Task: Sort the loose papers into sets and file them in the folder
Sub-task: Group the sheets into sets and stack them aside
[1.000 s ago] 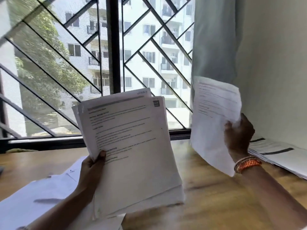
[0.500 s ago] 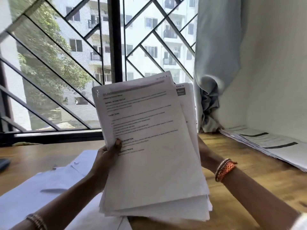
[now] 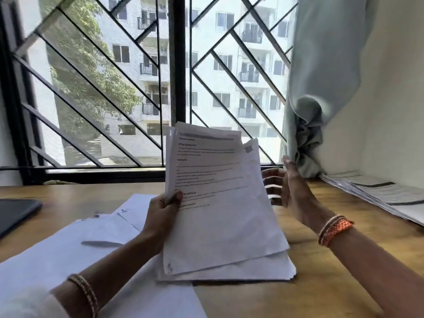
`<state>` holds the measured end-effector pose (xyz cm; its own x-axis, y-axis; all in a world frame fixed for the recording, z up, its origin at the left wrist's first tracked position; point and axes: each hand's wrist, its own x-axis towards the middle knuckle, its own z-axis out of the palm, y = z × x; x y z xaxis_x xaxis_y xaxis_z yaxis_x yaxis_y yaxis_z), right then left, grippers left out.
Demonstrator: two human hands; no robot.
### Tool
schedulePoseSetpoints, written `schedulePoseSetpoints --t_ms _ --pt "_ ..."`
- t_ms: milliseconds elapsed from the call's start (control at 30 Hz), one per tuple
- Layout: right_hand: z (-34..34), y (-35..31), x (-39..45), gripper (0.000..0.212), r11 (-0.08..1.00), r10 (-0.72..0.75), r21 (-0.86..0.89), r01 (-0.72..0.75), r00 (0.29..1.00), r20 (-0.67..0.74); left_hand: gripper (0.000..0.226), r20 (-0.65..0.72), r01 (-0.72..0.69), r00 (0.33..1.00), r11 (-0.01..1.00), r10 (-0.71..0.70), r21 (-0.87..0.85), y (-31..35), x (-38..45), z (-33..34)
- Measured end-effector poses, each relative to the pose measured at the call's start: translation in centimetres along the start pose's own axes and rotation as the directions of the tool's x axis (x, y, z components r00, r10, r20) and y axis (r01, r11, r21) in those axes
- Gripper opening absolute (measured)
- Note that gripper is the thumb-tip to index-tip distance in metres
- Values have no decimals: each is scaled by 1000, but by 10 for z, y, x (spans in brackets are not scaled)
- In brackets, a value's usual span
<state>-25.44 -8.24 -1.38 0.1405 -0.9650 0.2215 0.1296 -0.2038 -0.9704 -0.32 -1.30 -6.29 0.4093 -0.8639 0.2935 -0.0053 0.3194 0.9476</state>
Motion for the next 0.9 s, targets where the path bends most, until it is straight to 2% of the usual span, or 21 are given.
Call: schedulePoseSetpoints --t_ms 67,200,300,367,433,467,600,700,800,900 --pt "-3 -2 -2 45 997 73 -25 -70 990 121 20 -3 -8 1000 1000 8 12 -2 1 -1" --pt "3 6 -8 43 976 157 -185 -114 957 242 17 38 -61 998 996 59 61 -6 4 -5" --pt "8 10 -13 46 973 204 -173 -153 921 332 9 63 -129 990 988 124 88 -10 7 -9" --pt "13 13 -15 39 980 189 -130 -154 925 328 13 40 -134 991 986 131 101 -10 7 -9" --pt "17 16 -17 32 985 161 -105 -137 947 277 5 -21 -100 994 988 103 116 -10 7 -8" --pt "19 16 -17 31 987 146 -104 -124 958 246 10 -60 -68 995 990 76 120 -10 9 -7" --pt "21 13 -15 28 994 64 -97 -48 984 169 15 -98 16 995 999 -12 37 -2 12 -5" --pt "21 9 -17 29 998 21 -54 -12 985 171 14 -87 -32 996 999 32 -3 6 12 -5" --pt "23 6 -17 40 997 -58 51 49 980 192 15 -65 -105 993 993 102 -55 15 11 -3" --pt "24 -3 -20 43 992 -61 118 35 973 224 14 -90 -157 985 981 147 -111 27 11 1"
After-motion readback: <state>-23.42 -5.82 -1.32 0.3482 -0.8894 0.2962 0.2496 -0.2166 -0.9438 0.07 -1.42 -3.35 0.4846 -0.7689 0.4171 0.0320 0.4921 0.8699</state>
